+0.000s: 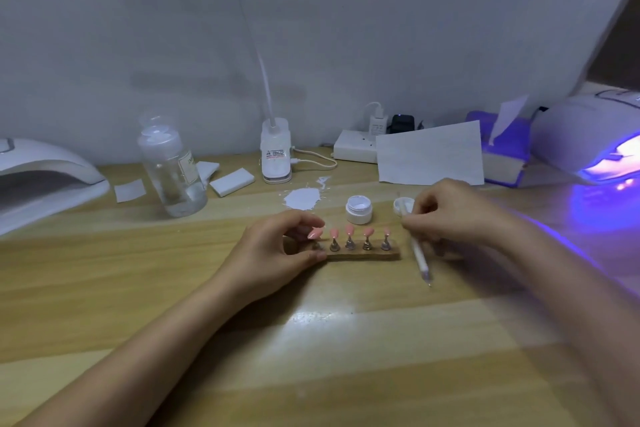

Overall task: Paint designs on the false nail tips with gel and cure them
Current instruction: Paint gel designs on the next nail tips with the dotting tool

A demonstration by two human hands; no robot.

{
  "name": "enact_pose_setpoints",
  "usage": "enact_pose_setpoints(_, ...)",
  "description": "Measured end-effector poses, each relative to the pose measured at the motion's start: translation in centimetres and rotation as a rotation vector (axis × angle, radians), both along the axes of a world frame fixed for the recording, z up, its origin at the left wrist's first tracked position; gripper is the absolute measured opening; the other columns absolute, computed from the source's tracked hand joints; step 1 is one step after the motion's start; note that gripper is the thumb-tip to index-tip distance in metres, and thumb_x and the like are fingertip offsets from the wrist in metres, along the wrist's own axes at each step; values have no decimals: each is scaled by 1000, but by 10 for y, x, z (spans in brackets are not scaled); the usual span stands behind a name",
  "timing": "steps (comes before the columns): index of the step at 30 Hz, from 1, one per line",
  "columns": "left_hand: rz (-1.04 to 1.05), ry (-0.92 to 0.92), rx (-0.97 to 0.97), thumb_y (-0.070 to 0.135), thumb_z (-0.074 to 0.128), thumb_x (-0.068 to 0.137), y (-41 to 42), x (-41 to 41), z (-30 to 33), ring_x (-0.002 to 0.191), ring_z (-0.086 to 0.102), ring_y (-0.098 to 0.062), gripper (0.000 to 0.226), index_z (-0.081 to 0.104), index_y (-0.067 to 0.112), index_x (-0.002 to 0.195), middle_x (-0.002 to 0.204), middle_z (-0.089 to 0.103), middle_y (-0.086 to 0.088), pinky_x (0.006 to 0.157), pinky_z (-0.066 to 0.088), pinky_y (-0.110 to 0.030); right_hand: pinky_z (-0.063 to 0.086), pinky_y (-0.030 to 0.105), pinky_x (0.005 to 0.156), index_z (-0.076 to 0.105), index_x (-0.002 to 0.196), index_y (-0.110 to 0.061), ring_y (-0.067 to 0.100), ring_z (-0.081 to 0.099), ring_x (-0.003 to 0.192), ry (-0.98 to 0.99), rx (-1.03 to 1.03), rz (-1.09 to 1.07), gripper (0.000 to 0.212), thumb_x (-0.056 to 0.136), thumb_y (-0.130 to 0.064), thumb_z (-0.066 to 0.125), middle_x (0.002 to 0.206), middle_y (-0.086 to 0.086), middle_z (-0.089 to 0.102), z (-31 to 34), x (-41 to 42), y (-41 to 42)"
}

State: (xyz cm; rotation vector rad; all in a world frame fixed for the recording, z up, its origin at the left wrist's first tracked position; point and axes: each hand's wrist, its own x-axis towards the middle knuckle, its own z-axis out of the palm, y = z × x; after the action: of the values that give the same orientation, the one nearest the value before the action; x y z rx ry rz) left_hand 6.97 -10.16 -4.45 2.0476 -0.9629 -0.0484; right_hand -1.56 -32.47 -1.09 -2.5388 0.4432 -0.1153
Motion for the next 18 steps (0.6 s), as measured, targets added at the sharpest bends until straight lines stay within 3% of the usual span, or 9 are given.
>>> enact_pose_setpoints(2, 11, -9, 20, 11, 76, 71, 0, 0, 0, 79, 58, 7, 33, 64, 20, 100, 83, 62, 14, 74, 40, -2, 35, 20, 45, 62, 47, -14, 4, 41, 37, -98, 169, -20, 33, 78, -26, 62, 40, -4, 51, 5, -2, -5)
enact_pose_setpoints(6, 33, -21, 99, 16, 75, 72, 1, 0, 5, 83, 57, 4, 35, 63, 24, 103, 82, 60, 16, 74, 38, -2, 23, 11, 33, 57, 47, -12, 3, 27, 28, -335, 740, -118, 42, 88, -10, 49, 36, -5, 45, 12, -3, -9)
enact_pose_setpoints(8, 25, -45, 176, 21, 74, 73, 0, -1, 9, 88, 57, -3, 37, 60, 27, 107, 86, 58, 16, 84, 42, -14, 24, 9, 33, 56, 56, -9, 3, 27, 28, -386, 905, -171, 33, 87, -10, 45, 40, -2, 48, 14, -3, -9)
enact_pose_setpoints(10, 6, -96, 228, 28, 73, 73, -5, -5, 15, 91, 55, -3, 40, 58, 30, 110, 90, 56, 19, 95, 40, -30, 27, 9, 33, 55, 58, -8, 3, 29, 28, -385, 979, -181, 30, 87, -11, 44, 44, 2, 56, 16, -4, -10)
enact_pose_setpoints(12, -18, -179, 249, 40, 70, 72, -15, -13, 19, 92, 51, 0, 44, 56, 32, 113, 93, 54, 22, 97, 36, -35, 27, 9, 33, 54, 59, -8, 3, 30, 28, -380, 1019, -180, 30, 87, -12, 44, 47, 3, 59, 16, -5, -11)
enact_pose_setpoints(18, -12, -400, 279, 50, 59, 80, -57, -31, 20, 85, 48, -5, 28, 58, 31, 100, 81, 48, 17, 79, 22, -27, 26, 9, 31, 56, 71, -8, 1, 31, 29, -407, 1119, -184, 21, 89, -12, 45, 45, -3, 54, 15, -6, -17)
